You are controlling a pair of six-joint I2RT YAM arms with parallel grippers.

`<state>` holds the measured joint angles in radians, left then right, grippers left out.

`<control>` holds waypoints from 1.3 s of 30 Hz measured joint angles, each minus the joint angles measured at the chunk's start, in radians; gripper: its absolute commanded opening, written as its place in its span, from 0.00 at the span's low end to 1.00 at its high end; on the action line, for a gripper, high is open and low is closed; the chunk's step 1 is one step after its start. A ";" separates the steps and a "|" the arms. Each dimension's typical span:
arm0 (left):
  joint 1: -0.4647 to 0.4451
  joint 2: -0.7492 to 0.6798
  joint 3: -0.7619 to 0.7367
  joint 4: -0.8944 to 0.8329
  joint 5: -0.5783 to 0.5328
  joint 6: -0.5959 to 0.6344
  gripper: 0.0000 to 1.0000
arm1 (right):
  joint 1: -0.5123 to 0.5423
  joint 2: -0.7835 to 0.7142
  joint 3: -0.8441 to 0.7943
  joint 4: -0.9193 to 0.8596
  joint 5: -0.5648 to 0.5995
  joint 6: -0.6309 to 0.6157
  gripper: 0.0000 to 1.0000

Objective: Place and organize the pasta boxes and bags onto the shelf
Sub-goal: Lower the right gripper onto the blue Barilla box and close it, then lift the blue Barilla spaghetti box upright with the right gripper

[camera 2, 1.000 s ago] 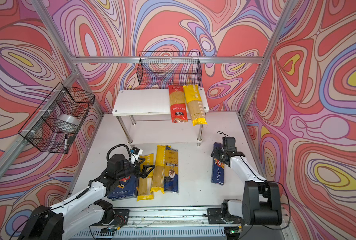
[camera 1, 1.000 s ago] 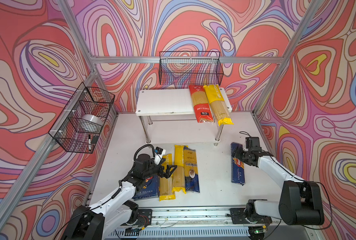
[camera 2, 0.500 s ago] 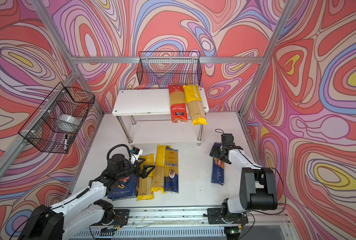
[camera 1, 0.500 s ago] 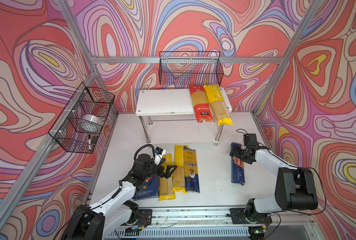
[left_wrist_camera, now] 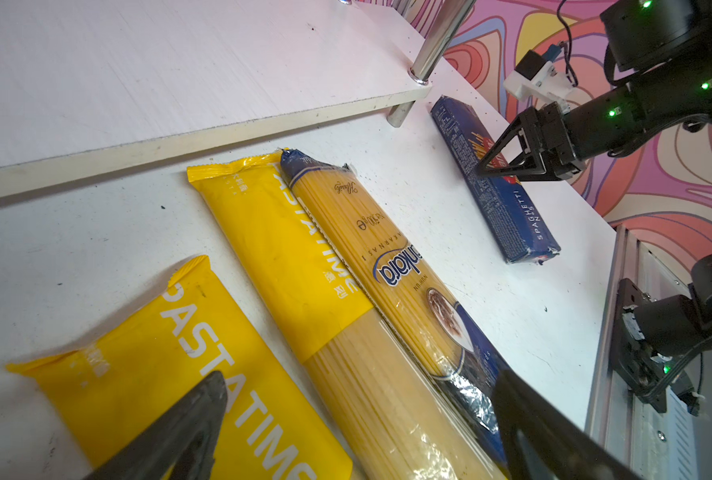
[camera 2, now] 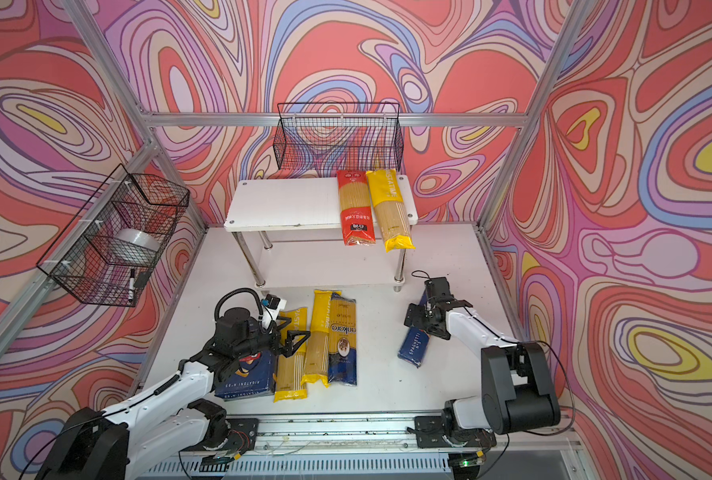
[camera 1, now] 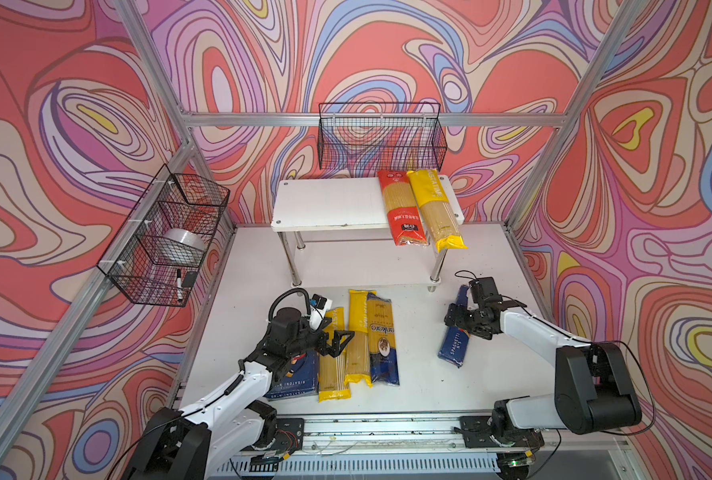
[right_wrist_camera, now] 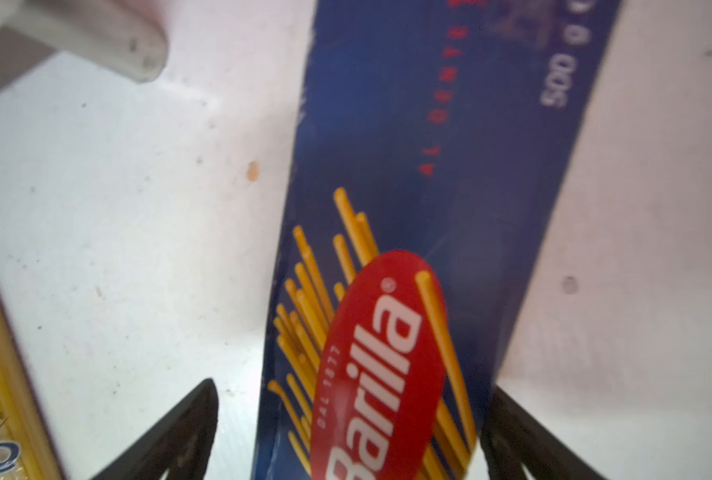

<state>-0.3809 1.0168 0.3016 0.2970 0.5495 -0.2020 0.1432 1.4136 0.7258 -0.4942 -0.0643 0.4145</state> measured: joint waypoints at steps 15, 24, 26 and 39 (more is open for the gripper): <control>0.000 -0.002 0.000 0.000 -0.001 0.000 1.00 | 0.166 -0.039 -0.024 0.003 0.121 0.269 0.98; 0.000 -0.002 0.000 0.000 -0.005 0.007 1.00 | 0.192 0.057 -0.009 0.058 0.173 0.346 0.98; 0.000 -0.002 0.000 0.002 -0.003 0.007 1.00 | 0.192 0.053 -0.013 0.062 0.177 0.354 0.99; 0.000 -0.002 0.000 0.007 0.001 0.006 1.00 | 0.197 -0.102 -0.116 -0.068 0.166 0.383 0.98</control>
<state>-0.3809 1.0149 0.3016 0.3042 0.5503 -0.1959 0.3405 1.3117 0.6102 -0.5617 0.1013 0.7975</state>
